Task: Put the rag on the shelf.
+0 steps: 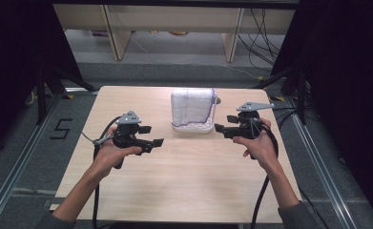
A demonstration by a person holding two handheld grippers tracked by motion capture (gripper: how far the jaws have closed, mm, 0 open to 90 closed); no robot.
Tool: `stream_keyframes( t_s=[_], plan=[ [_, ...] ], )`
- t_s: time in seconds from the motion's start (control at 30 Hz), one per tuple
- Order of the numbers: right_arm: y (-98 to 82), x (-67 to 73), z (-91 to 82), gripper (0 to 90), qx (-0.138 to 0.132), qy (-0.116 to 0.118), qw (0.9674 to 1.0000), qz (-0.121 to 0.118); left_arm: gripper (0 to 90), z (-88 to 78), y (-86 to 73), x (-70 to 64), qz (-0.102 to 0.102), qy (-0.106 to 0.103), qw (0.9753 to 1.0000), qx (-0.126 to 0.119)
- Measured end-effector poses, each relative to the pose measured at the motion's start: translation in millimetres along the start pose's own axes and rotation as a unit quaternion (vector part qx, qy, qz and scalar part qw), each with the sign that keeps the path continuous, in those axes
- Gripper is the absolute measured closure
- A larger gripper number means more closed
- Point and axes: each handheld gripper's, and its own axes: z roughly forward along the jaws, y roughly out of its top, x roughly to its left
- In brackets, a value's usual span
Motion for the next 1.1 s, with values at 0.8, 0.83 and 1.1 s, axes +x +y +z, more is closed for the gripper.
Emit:
stream_keyframes(
  t_s=[0.8,0.83,1.1],
  plan=[
    [-41.5,16.5,2.9,30.0,0.019,0.019,0.9996,-0.008,25.4,0.3,-36.8,-12.9,0.013,-0.003,0.9996,0.027],
    [-44.1,18.1,1.0,29.9,0.024,0.018,0.9995,-0.011,25.3,0.9,-40.5,-13.9,0.013,-0.009,0.9995,0.026],
    [-58.7,24.0,3.2,29.2,0.028,0.032,0.9991,-0.008,24.9,7.6,-52.0,-17.4,0.011,-0.009,0.9994,0.030]
  ],
)
